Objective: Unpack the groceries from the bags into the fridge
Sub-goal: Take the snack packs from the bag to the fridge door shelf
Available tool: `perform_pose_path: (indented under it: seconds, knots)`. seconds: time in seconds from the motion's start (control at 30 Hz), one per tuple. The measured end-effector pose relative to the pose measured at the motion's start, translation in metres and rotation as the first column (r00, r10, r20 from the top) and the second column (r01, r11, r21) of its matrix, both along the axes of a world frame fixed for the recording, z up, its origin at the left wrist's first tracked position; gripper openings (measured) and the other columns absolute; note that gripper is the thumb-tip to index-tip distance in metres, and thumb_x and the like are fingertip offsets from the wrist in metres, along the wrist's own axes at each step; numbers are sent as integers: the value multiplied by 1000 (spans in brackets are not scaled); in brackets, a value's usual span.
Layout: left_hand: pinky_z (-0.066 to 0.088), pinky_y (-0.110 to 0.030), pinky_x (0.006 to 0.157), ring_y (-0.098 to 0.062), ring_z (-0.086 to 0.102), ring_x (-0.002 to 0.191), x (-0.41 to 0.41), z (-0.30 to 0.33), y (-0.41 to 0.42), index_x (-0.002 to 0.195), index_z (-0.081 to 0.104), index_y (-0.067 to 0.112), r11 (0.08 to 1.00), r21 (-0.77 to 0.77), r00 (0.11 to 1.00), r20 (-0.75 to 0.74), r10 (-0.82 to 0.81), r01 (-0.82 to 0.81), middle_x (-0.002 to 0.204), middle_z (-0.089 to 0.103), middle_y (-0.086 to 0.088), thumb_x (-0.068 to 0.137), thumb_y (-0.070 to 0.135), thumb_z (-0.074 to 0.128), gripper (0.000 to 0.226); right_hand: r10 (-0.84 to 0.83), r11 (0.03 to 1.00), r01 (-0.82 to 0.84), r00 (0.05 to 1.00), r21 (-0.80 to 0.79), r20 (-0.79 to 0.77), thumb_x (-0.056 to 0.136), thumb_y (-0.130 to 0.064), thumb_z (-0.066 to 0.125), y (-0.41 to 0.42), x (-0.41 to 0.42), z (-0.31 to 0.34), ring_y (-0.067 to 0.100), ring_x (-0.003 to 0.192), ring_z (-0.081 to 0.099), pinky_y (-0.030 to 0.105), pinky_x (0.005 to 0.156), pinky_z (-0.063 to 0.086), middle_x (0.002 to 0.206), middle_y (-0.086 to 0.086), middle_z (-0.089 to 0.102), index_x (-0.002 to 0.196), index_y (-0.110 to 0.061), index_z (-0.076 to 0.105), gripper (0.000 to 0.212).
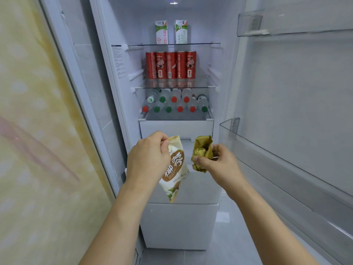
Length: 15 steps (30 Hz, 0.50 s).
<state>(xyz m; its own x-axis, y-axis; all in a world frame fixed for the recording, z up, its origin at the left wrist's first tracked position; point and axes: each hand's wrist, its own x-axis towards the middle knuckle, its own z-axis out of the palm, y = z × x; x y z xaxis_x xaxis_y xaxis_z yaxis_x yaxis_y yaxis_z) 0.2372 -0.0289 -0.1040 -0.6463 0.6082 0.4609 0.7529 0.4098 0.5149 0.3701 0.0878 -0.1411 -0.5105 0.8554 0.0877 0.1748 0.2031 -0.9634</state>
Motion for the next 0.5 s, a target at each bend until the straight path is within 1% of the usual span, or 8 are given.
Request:
perform_pose_path:
  seconds: [0.07,0.1,0.23,0.33,0.4,0.43,0.5]
  knots:
    - [53,-37,69,-19,62,83,-4,3,12,98,65,25,1000,11,1000,-7,12,-12,90,70,4,99,28,49,16,10,1000,-10,1000,1,-15,77,-23,80,12,-4,3,-3,63,66,18,60,48,91,-5,65,97,-23,55,32]
    - [53,-38,70,-20,62,83,-5,5,18,98,65,25,1000,15,1000,-7,15,-15,90,70,4,99,27,49,16,7,1000,-7,1000,5,-13,77,-24,80,18,-5,5,-1,65,66,18,60,48,91,-5,65,96,-24,55,32]
    - [55,-39,70,-18,64,83,-13,13,40,96,64,26,998,60,1000,4,-7,6,88,69,7,98,26,51,14,-19,999,19,1000,31,-17,75,-26,81,36,-4,16,3,71,66,22,65,53,91,-5,66,93,-27,55,31]
    - [56,-38,69,-13,64,80,-20,27,56,95,65,26,985,164,998,35,-59,53,82,66,13,97,26,54,12,-63,996,65,997,56,-36,75,-26,80,49,3,33,8,77,67,26,67,56,90,-6,66,92,-27,56,30]
    - [54,-37,73,-14,65,84,-23,40,68,94,67,26,966,247,995,53,-90,74,80,64,16,96,25,56,11,-101,991,107,992,82,-69,75,-26,80,57,8,45,8,80,66,22,65,53,90,-7,66,93,-26,57,30]
    - [54,-38,74,-17,65,85,-25,46,75,93,67,26,954,289,992,62,-106,84,80,66,15,95,25,57,11,-122,987,130,989,99,-85,75,-26,80,62,11,52,9,81,66,20,64,50,89,-7,66,93,-26,57,29]
    - [54,-36,72,-17,67,84,-25,59,89,92,67,25,926,360,983,94,-155,111,84,70,10,94,24,58,10,-161,977,174,981,124,-108,76,-25,79,70,18,64,9,80,64,17,60,46,89,-7,65,91,-27,55,28]
